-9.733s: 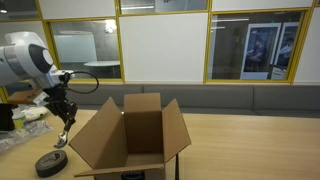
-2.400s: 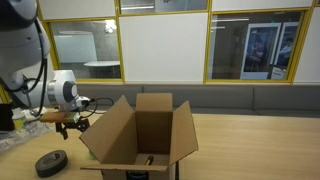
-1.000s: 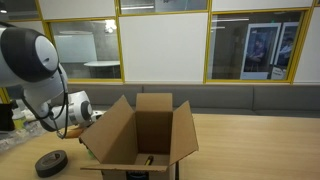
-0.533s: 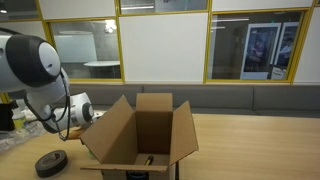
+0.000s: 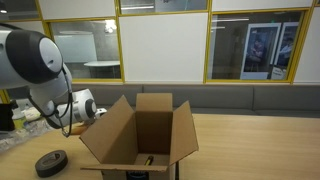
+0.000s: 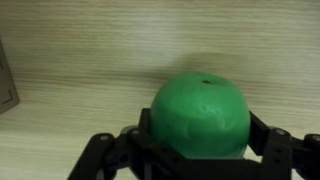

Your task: Put the spoon, apple and masking tape inside the box.

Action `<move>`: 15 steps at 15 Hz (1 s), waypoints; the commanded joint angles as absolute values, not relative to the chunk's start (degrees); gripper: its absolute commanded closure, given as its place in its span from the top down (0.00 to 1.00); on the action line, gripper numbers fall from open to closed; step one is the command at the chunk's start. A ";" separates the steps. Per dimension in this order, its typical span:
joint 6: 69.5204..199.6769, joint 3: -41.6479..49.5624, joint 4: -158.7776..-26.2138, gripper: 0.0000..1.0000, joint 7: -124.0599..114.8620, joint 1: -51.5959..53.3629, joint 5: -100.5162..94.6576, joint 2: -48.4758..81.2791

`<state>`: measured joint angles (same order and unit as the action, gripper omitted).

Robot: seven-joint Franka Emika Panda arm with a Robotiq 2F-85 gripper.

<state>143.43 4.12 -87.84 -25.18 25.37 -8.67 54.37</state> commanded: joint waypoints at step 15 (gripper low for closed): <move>136.07 5.65 -109.61 0.62 -31.82 20.07 -18.06 10.29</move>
<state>137.43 5.97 -102.65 -28.56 21.37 -13.70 19.93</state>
